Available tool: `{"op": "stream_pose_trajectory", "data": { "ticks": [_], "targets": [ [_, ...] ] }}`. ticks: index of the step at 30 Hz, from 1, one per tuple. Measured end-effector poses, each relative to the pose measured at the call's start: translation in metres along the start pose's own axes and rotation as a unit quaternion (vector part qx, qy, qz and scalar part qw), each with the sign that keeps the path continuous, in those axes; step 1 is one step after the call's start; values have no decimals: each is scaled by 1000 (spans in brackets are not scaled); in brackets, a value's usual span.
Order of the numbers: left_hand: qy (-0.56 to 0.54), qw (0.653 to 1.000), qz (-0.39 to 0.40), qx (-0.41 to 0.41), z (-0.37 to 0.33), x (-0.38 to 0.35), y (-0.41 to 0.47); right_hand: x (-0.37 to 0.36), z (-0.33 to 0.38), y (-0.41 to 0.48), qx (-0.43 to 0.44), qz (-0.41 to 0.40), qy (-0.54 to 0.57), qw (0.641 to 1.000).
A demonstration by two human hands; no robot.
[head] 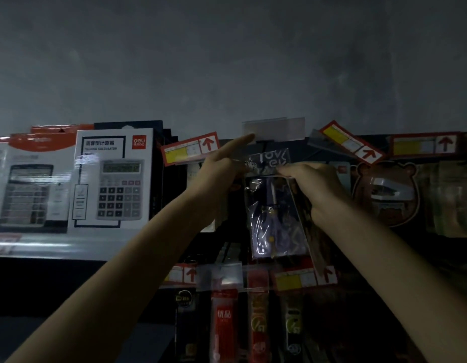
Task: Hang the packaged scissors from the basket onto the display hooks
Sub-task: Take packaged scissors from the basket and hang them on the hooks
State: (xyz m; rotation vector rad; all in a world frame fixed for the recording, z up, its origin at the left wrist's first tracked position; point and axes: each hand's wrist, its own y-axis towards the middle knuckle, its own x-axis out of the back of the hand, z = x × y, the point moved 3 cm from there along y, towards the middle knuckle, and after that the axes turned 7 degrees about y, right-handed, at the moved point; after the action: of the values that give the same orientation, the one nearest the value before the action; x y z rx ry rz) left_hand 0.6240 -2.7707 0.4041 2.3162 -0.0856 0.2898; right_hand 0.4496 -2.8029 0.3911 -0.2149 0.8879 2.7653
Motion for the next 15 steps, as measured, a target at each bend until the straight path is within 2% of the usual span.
{"op": "stream_pose_trajectory", "data": {
  "ticks": [15],
  "targets": [
    [9, 1000, 13, -22, 8, -6, -2, -11, -3, 14, -40, -40, 26, 998]
  ]
}}
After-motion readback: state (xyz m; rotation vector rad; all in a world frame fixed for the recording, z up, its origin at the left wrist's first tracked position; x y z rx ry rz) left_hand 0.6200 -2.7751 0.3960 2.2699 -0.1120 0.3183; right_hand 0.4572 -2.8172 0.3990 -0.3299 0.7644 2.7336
